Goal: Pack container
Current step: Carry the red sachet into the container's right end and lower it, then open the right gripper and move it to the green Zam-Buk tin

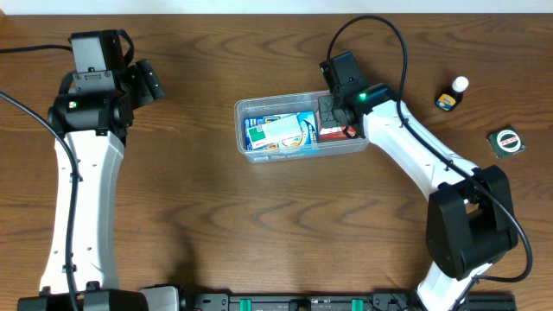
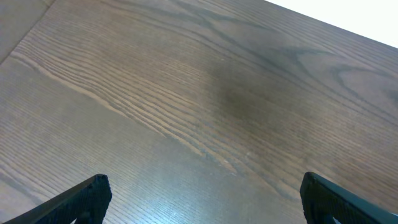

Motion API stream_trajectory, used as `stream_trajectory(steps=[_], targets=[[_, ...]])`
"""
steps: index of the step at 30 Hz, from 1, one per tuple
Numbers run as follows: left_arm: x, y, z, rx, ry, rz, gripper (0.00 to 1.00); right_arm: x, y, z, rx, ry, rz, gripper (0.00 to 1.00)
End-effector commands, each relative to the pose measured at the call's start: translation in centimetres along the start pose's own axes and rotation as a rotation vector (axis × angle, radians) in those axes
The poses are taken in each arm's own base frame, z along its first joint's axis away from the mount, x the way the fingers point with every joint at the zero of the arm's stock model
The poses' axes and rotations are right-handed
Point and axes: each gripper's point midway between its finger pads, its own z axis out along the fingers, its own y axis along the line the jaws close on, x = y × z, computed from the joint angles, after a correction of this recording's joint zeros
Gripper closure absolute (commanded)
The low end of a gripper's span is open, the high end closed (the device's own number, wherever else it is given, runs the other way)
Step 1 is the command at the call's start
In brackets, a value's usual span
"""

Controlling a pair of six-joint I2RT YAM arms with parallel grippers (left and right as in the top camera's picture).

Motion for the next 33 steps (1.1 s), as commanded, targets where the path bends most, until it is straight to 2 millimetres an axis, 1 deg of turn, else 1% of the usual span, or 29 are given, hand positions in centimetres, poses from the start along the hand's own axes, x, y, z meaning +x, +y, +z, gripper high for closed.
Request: stream_trajectory(steps=[1,8,12,16,18,20,23,26,28,30,33], targets=[[-0.1,0.3,0.0,-0.017,-0.004,-0.015,0.02,-0.4,0.0,-0.5,0.004,-0.009,0.001,0.99],[-0.1,0.3,0.0,-0.017,-0.004,-0.015,0.02,0.5,-0.1,1.6,0.017,0.029,-0.002,0.99],[-0.1,0.3,0.0,-0.017,-0.004,-0.015,0.02,1.5,-0.7,3.6,0.052,0.066,0.023,0.99],[-0.1,0.3,0.0,-0.017,-0.004,-0.015,0.02,3.0,-1.3,5.8,0.073,0.125,0.038,0.99],[-0.1,0.3,0.0,-0.017,-0.004,-0.015,0.02,3.4,-1.3,6.3,0.077,0.139,0.036,0.99],[-0.1,0.3,0.0,-0.017,-0.004,-0.015,0.02,3.4,-1.4,6.3,0.077,0.137,0.037,0.99],[-0.1,0.3,0.0,-0.017,-0.004,-0.015,0.02,2.3,-1.2,5.5,0.069,0.111,0.04,0.98],[-0.1,0.4,0.0,-0.017,-0.005,-0.015,0.02,0.4,-1.0,3.5,0.055,0.064,0.042,0.95],[-0.1,0.3,0.0,-0.017,-0.004,-0.015,0.02,-1.2,-1.1,1.8,0.046,0.024,0.052,0.93],[-0.1,0.3,0.0,-0.017,-0.004,-0.015,0.02,-2.9,-1.4,-0.5,0.037,-0.02,0.067,0.93],[-0.1,0.3,0.0,-0.017,-0.004,-0.015,0.02,-4.6,-2.7,-3.9,0.036,-0.066,0.097,0.92]])
